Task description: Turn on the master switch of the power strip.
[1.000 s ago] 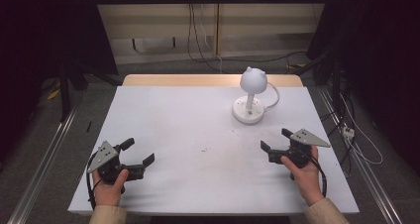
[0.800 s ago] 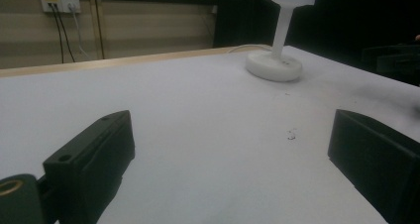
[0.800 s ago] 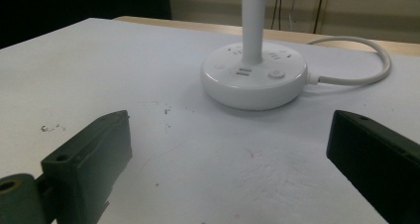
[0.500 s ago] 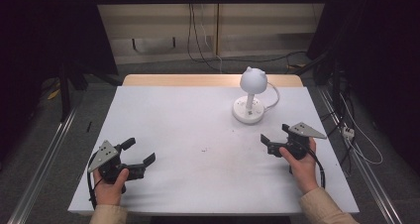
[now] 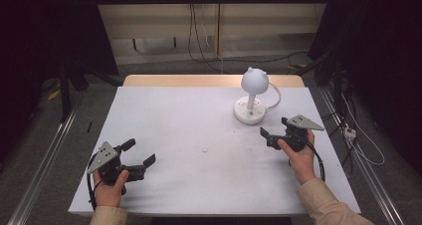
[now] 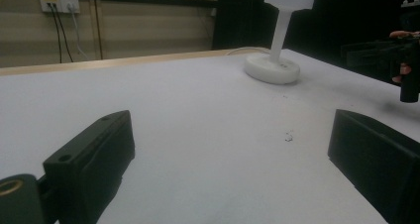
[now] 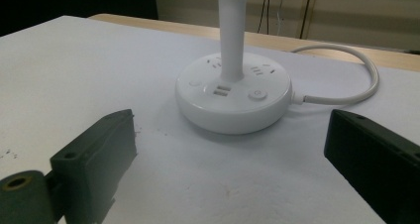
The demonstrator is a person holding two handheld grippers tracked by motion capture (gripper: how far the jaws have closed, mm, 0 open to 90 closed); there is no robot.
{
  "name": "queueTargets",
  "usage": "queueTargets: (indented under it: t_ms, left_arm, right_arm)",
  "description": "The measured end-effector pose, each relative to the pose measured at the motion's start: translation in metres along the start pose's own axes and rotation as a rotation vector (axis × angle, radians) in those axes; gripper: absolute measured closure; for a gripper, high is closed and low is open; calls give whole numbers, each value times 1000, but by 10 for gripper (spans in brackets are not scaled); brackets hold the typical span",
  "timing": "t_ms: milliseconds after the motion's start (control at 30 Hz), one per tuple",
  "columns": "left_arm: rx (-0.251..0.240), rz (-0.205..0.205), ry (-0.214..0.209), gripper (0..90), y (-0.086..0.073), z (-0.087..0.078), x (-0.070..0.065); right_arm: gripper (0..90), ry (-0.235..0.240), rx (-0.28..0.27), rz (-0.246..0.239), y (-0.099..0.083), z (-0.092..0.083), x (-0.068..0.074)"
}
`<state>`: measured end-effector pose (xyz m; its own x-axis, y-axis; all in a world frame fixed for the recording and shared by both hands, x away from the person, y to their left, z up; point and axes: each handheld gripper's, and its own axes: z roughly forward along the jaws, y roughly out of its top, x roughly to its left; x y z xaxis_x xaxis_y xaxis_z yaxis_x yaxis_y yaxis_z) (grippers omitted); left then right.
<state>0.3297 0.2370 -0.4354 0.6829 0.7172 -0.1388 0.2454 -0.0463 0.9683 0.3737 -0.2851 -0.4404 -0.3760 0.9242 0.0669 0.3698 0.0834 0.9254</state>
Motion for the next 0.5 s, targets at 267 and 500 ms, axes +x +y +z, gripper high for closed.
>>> queueTargets:
  t_ms: [267,500]
  left_arm:
    - [-3,-1,-3,39,0,0,0]
    - [-4,-3,-6,39,0,1,-1]
  right_arm:
    - [66,-5,7,3,4,5,-4]
    - [76,-5,6,3,8,11,-5]
